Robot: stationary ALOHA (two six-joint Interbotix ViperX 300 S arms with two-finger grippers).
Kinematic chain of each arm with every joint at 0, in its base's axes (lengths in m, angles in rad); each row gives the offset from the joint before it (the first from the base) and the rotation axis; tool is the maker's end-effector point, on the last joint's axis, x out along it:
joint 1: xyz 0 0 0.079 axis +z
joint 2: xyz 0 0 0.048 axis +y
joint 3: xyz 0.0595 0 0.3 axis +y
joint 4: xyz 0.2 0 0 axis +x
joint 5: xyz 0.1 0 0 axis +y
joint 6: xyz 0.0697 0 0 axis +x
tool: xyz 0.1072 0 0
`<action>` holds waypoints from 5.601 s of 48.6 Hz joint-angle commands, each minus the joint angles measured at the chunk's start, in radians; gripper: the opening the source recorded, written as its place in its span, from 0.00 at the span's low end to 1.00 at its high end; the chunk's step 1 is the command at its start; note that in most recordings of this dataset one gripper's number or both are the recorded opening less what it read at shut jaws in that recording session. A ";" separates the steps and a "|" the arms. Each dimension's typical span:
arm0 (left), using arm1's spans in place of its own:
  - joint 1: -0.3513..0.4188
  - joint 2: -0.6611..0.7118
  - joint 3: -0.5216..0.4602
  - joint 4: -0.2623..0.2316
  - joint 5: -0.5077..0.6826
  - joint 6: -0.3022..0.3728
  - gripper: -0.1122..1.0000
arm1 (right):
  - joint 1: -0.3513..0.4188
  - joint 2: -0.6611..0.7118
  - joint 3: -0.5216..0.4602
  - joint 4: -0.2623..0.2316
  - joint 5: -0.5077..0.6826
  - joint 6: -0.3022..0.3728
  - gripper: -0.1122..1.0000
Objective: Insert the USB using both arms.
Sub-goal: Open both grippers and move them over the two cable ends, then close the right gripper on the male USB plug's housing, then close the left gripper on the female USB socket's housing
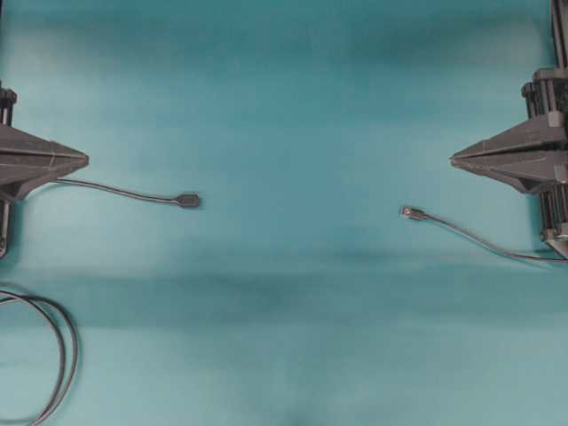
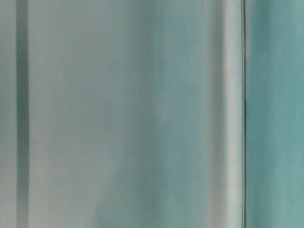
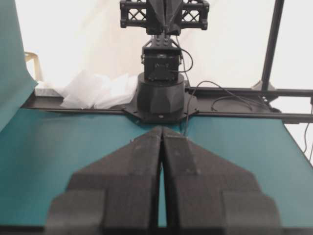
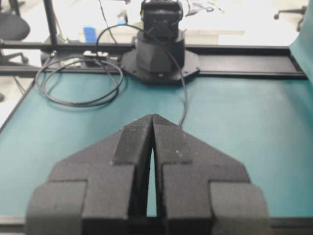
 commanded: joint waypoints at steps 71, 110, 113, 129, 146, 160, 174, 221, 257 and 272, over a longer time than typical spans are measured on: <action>0.000 0.225 -0.121 -0.014 0.509 -0.015 0.73 | -0.003 0.273 -0.124 -0.009 0.597 0.137 0.16; 0.051 0.439 -0.083 -0.015 0.407 0.069 0.85 | -0.003 0.554 -0.091 -0.028 0.632 0.331 0.59; 0.051 0.448 -0.084 -0.014 0.399 0.087 0.85 | -0.003 0.574 -0.097 -0.041 0.632 0.333 0.58; 0.051 0.460 -0.074 -0.014 0.396 0.115 0.85 | -0.003 0.660 -0.127 -0.057 0.623 0.333 0.58; 0.038 0.460 -0.063 -0.014 0.397 0.115 0.85 | -0.003 0.776 -0.176 -0.058 0.612 0.333 0.58; 0.031 0.460 -0.057 -0.014 0.403 0.117 0.85 | -0.003 0.822 -0.176 -0.057 0.612 0.344 0.58; 0.028 0.462 -0.057 -0.012 0.419 0.160 0.85 | -0.002 0.856 -0.173 -0.058 0.612 0.367 0.57; 0.035 0.634 -0.083 -0.014 0.353 0.163 0.85 | 0.044 0.856 -0.166 -0.058 0.617 0.367 0.29; 0.058 0.881 -0.201 -0.015 0.275 0.158 0.85 | 0.063 0.857 -0.172 -0.058 0.611 0.367 0.29; 0.083 0.896 -0.202 -0.014 0.290 0.138 0.85 | 0.071 0.856 -0.170 -0.057 0.607 0.367 0.29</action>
